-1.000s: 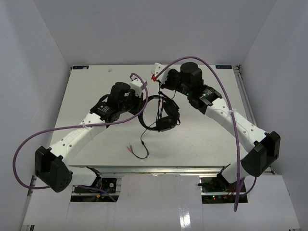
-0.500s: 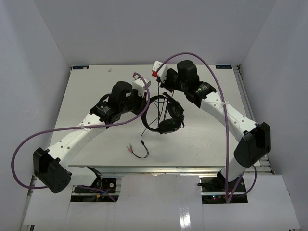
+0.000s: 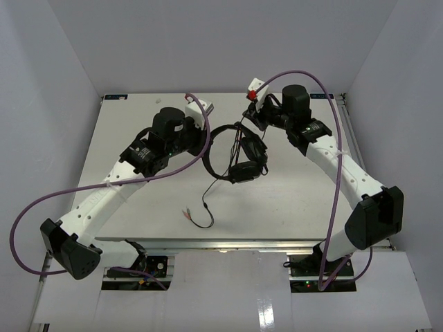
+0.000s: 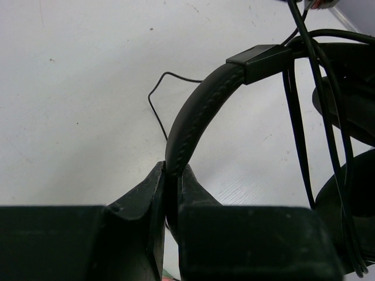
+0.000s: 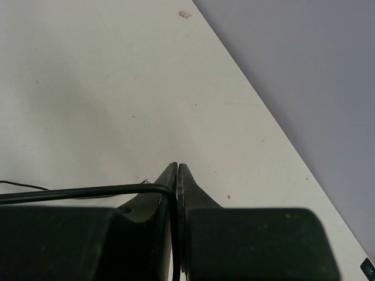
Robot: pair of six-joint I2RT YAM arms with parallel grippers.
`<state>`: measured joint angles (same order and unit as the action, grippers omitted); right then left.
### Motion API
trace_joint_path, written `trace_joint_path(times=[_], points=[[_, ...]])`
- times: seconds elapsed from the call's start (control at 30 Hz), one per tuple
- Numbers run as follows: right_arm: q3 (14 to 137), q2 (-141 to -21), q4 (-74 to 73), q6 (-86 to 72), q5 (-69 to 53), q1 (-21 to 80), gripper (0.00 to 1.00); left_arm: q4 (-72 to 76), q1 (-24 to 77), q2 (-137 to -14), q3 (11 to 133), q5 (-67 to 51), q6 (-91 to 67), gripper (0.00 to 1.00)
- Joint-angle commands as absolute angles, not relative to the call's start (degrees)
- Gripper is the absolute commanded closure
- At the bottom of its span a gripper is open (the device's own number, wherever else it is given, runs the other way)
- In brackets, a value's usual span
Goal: Wrap the headphones
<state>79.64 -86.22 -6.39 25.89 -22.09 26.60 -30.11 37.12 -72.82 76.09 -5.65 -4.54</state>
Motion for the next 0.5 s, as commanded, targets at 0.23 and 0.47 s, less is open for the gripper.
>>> trace_joint_path(times=[0.23,0.47], points=[[71.2,-88.53,11.26,8.74,-47.93,22.76,0.88,-29.46,38.23,-74.93,93.72,-17.87,-12.22,1.0],[59.4,-91.09,47.4,-25.57,-59.83,24.52,0.84,-27.11,38.16,-78.92,104.63,-19.11,-17.43,1.0]])
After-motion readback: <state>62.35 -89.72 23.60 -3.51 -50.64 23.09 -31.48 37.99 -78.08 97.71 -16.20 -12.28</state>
